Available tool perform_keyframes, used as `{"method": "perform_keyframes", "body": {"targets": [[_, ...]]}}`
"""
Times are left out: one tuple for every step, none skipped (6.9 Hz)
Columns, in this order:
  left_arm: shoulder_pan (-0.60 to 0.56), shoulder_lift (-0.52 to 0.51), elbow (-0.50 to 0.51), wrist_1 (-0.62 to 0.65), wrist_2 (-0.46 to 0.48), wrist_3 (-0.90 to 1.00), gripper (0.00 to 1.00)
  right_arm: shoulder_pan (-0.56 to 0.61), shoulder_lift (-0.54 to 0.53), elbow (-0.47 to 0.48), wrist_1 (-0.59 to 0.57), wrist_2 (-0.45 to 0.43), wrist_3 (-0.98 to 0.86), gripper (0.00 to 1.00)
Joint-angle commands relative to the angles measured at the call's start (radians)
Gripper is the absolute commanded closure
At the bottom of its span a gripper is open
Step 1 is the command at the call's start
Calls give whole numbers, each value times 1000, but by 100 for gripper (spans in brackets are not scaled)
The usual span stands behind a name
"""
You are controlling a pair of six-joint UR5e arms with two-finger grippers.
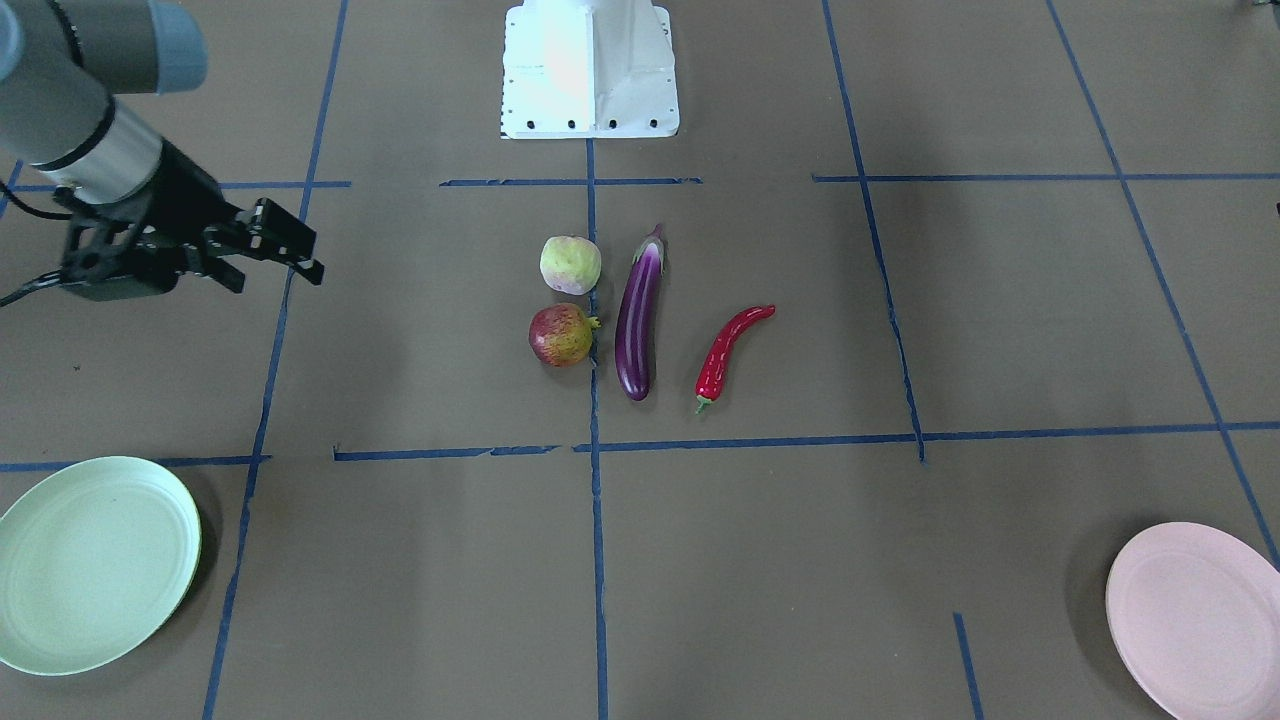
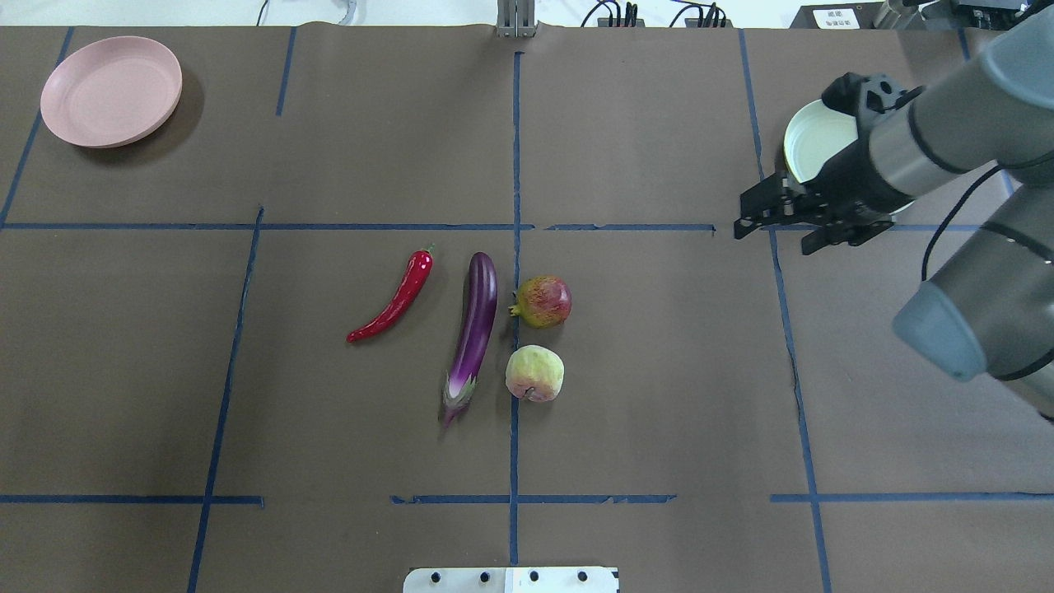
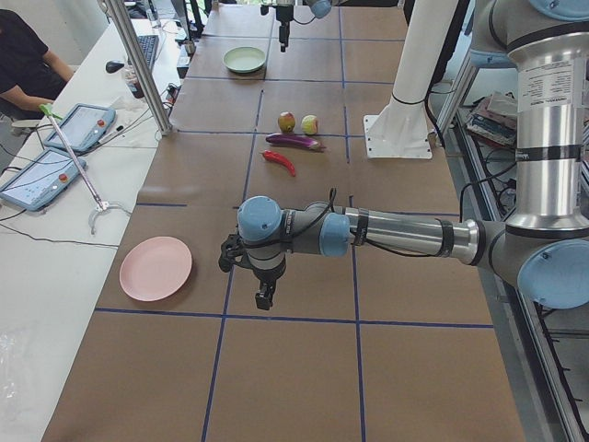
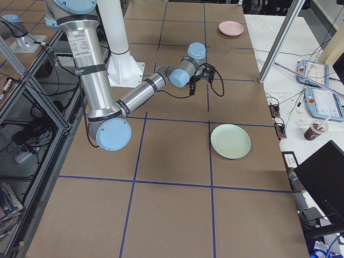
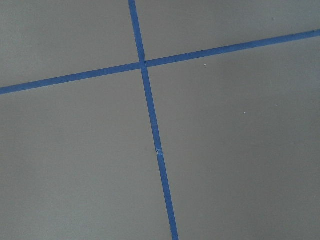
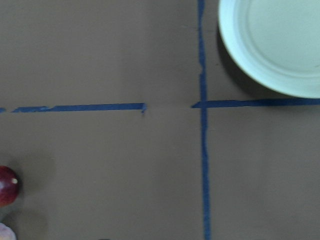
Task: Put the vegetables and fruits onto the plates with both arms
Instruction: 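Reach the right gripper down to the pale peach and grasp it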
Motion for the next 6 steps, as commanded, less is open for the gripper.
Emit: {"method": "perform_keyframes", "body": {"targets": [[2,0,0,-1,-1,0,0,-272,144,-5,-13,-245,297,1],[2,0,0,0,-1,0,0,-349,172,-23,-15,-336,351,1],[2,0,0,-1,-1,0,0,-389,219,-89,-16,-376,429,1],[2,0,0,-1,-1,0,0,-416,247,-156,-16,-399,460,1],[2,0,0,-1,-1,0,0,-436,253,-188,-16,-424,461,1],[2,0,2,0,-1,0,0,-453,255,-192,-16,-424,464,1]]}}
